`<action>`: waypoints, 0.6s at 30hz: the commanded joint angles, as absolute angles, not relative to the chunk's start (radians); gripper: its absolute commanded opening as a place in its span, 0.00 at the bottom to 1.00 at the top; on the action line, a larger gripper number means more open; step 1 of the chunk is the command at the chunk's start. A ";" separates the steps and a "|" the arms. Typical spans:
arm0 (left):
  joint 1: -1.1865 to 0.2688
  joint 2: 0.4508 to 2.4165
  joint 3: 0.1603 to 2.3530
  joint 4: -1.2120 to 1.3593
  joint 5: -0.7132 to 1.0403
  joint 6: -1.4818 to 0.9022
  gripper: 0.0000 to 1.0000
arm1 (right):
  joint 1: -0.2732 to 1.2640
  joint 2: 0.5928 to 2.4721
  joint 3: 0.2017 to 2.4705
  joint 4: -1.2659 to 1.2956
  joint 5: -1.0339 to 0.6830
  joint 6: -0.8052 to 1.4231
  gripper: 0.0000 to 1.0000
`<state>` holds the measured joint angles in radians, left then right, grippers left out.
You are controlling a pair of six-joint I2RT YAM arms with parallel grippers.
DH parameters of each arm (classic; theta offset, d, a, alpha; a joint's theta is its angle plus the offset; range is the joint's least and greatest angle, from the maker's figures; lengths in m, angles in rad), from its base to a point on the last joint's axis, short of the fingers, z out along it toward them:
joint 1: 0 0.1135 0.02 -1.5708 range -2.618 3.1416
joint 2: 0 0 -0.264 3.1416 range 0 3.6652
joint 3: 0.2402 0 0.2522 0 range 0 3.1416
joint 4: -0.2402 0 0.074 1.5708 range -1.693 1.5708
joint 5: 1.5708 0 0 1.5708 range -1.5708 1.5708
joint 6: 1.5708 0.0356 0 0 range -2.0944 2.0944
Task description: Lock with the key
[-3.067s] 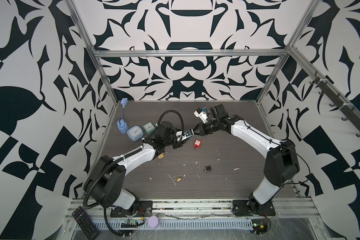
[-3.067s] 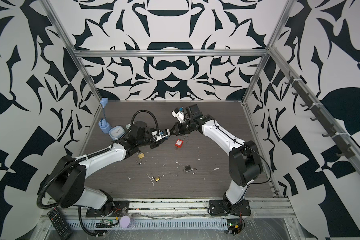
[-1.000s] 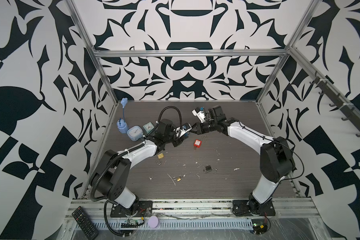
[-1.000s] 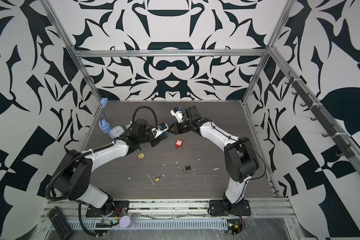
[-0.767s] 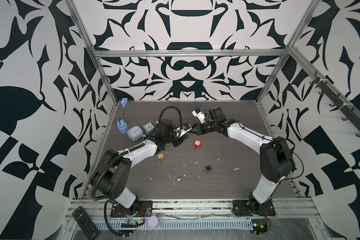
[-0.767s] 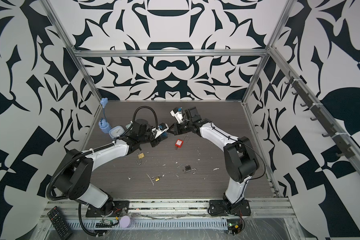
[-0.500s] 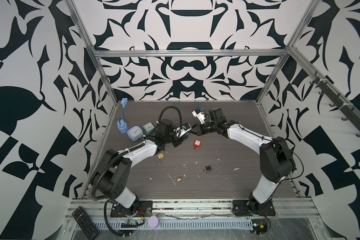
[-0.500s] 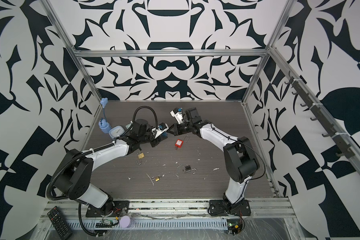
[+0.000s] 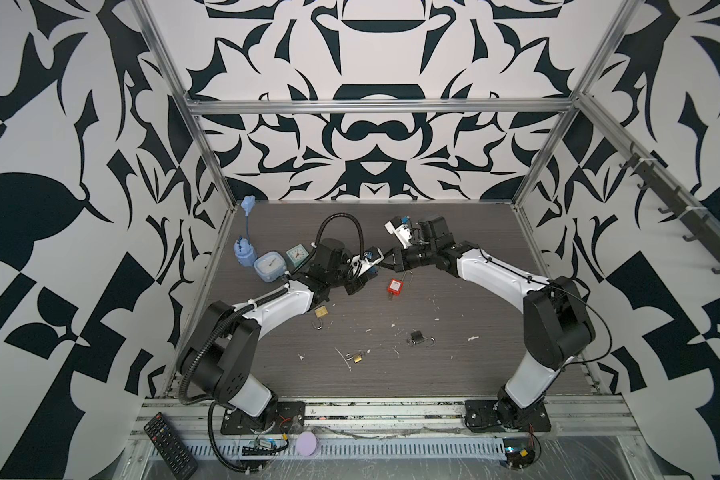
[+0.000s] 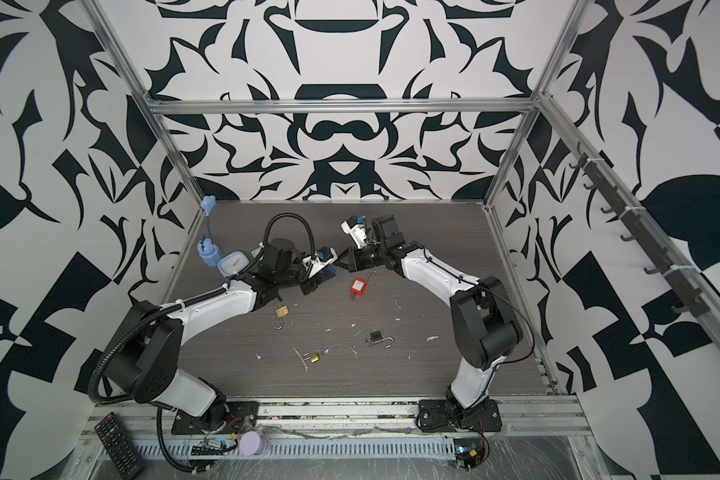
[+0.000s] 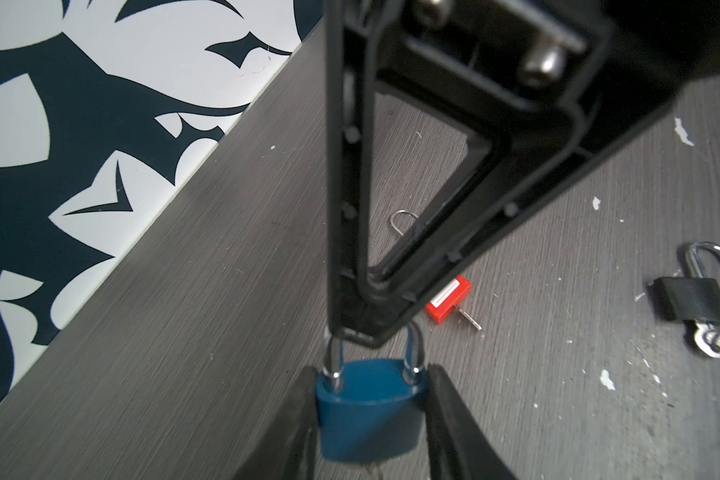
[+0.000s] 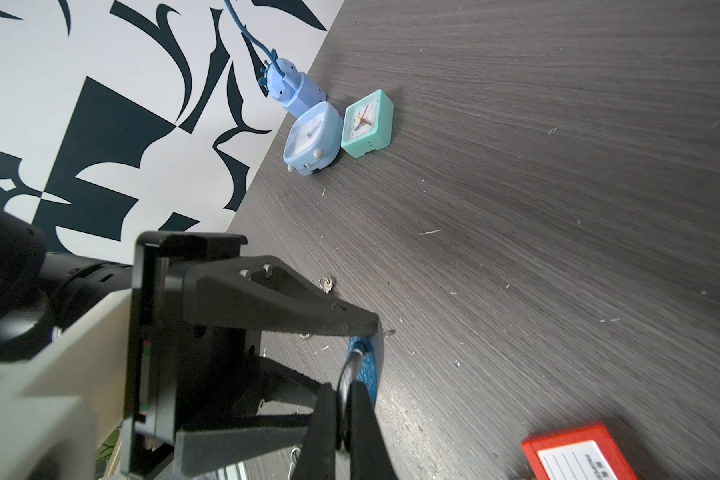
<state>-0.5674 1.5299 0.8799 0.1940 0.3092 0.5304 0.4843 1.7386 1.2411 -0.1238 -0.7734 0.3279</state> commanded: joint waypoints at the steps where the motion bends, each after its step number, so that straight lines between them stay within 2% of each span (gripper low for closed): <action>1: -0.593 1.419 0.894 0.441 0.439 0.564 0.00 | 0.550 1.784 1.221 -0.280 -0.858 0.335 0.00; 9: -0.592 1.415 0.783 0.378 0.354 0.536 0.00 | 0.551 1.842 1.212 -0.245 -0.858 0.365 0.00; 18: -0.593 1.440 0.789 0.211 0.236 0.549 0.00 | 0.552 1.950 1.211 -0.189 -0.866 0.393 0.00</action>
<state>-0.5827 1.4773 0.7437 0.0761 0.2279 0.5396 0.5282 1.9087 1.2366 -0.1429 -0.8940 0.3691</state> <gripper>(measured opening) 0.392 0.079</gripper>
